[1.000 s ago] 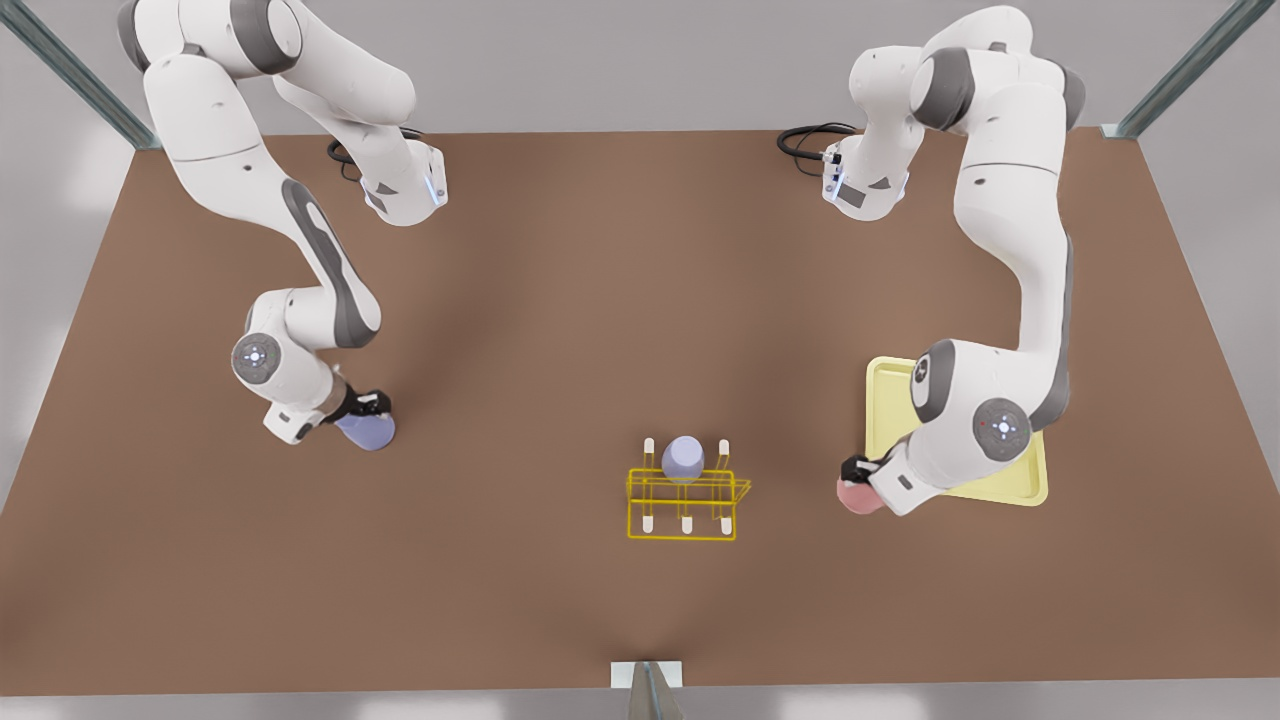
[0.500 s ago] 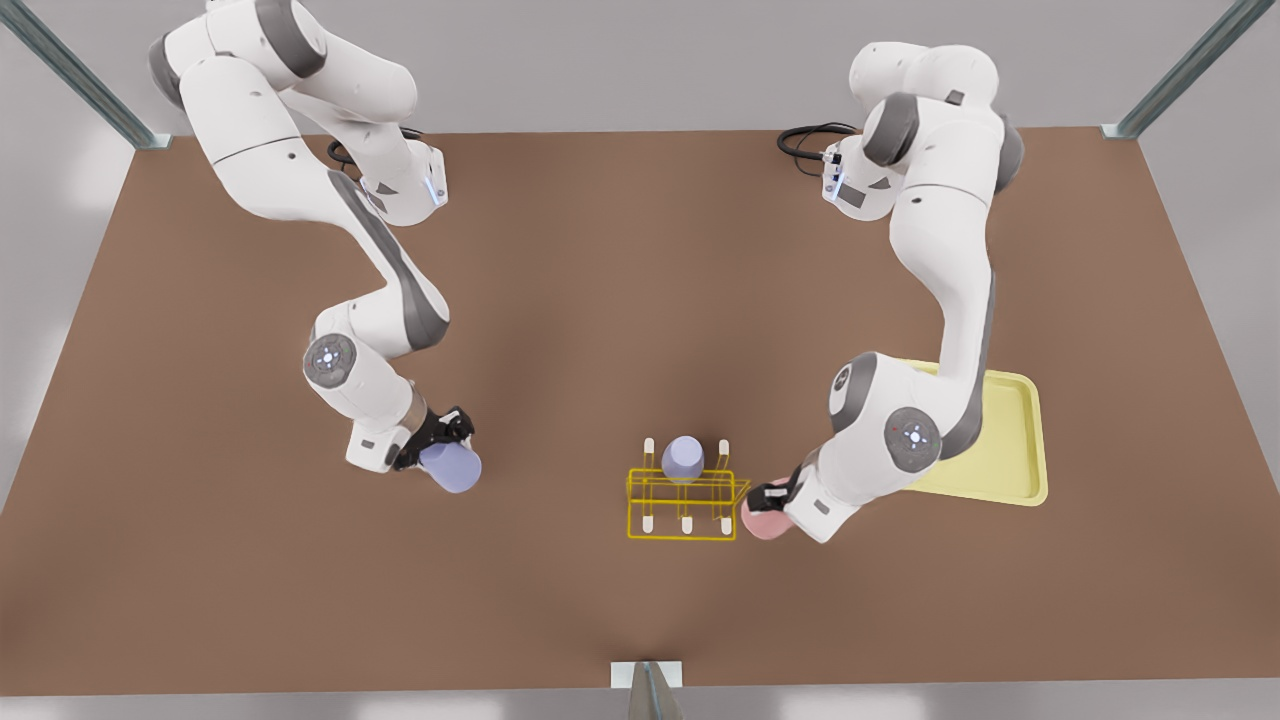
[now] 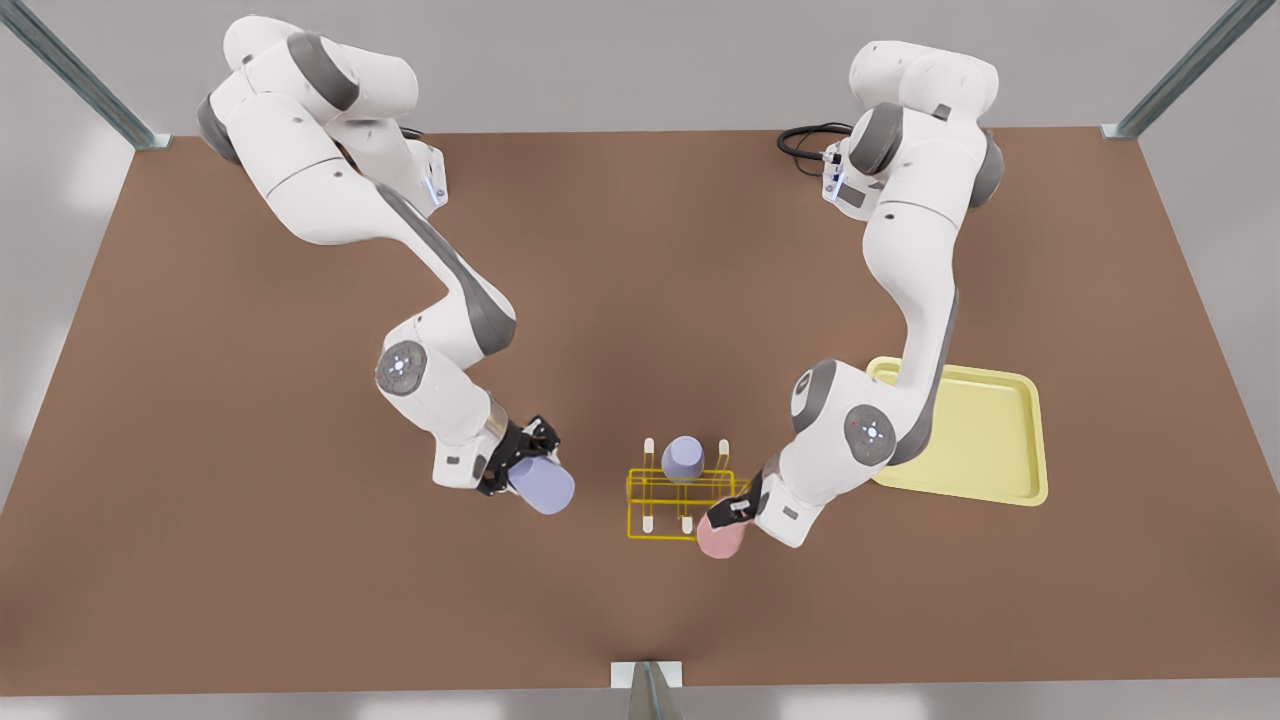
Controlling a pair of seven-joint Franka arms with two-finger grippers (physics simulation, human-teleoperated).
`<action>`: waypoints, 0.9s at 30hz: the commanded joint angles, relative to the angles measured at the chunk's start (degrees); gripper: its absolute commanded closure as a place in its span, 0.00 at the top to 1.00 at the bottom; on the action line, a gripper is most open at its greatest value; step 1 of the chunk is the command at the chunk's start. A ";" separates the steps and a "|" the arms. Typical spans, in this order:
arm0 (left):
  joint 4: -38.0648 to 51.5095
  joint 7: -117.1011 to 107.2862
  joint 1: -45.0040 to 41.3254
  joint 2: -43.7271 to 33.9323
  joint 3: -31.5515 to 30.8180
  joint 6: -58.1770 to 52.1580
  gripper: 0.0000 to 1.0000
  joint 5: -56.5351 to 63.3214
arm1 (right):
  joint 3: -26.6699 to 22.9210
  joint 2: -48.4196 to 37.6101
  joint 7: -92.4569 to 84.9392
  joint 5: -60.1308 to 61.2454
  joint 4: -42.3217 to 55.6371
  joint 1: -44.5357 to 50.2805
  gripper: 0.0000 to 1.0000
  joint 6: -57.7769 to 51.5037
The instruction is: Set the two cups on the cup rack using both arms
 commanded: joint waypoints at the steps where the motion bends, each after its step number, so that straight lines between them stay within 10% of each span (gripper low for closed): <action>1: 0.01 -9.57 0.22 -0.09 -0.01 1.58 1.00 0.17 | 0.03 1.83 0.44 -0.09 2.62 0.73 0.83 0.00; 8: 0.02 18.29 11.64 -18.99 0.87 -50.10 1.00 14.15 | 0.91 9.48 0.44 2.02 13.00 4.15 0.83 0.44; 10: -29.07 37.27 12.88 -40.69 2.36 -37.00 1.00 14.15 | 0.99 11.33 0.44 2.29 15.46 5.21 0.83 0.44; 27: -27.14 37.54 15.51 -37.71 2.36 -43.60 1.00 10.81 | 0.82 16.17 0.17 4.75 19.94 11.10 0.82 7.47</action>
